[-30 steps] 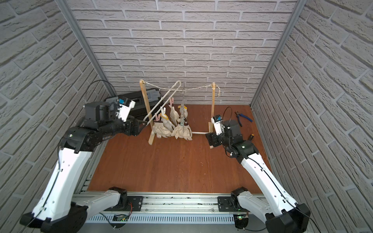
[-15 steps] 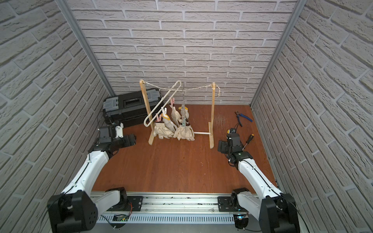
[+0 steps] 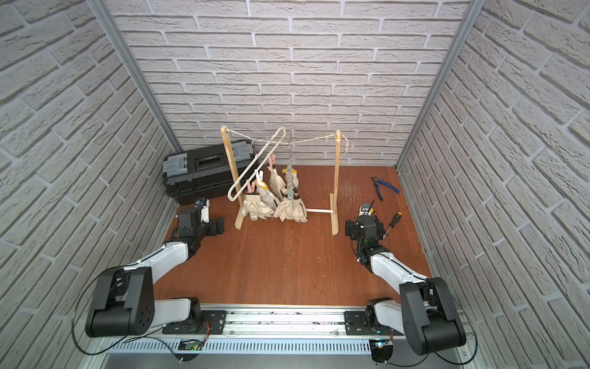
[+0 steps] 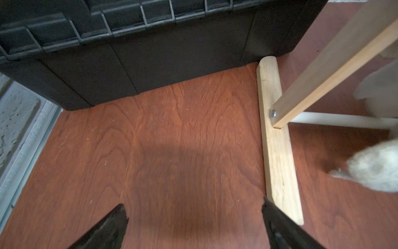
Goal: Clip the gloves onto a hanger to dry
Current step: Reset both arms
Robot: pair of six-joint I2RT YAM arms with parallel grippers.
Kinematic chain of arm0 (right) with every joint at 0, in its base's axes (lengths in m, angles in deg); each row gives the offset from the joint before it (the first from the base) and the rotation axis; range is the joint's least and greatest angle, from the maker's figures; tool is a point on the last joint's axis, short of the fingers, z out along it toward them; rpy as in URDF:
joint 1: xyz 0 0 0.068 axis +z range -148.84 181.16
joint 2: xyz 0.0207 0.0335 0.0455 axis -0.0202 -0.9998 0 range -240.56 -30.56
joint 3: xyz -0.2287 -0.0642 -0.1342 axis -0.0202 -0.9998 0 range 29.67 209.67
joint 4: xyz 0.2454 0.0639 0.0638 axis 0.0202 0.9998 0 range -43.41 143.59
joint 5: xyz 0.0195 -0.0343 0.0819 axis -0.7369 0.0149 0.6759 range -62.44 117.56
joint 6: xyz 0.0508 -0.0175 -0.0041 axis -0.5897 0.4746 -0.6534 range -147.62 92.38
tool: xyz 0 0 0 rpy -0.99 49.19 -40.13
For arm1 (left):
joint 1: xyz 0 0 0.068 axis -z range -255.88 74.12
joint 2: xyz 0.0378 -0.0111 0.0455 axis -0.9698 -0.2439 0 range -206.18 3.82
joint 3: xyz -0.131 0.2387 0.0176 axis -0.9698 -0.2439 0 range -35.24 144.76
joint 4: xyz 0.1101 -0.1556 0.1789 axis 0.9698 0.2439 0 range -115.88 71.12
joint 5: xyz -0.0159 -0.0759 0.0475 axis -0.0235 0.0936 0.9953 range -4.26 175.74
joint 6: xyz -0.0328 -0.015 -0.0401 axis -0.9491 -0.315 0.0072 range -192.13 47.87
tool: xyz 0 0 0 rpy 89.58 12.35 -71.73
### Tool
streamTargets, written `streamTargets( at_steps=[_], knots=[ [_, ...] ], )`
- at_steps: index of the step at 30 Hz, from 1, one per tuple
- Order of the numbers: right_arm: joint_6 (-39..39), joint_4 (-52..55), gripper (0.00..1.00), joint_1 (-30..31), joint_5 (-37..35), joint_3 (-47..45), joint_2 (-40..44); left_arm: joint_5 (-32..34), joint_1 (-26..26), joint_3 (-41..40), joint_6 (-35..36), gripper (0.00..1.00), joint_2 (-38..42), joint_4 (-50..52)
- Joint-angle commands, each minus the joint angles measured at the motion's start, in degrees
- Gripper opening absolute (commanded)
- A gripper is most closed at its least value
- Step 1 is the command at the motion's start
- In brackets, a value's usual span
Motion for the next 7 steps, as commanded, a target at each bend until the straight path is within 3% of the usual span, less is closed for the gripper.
streamTargets(
  at_steps=[1,7],
  knots=[
    [1.61,-7.91,1.00,-0.28,0.37,0.25,-0.13,-1.09,0.19,-0.89,1.44,0.98,-1.31,-6.80],
    [1.95,-8.12,0.99,-0.25,0.23,-0.18,-0.19,-1.93,0.19,-0.78,1.67,0.98,-1.30,-7.51]
  ],
)
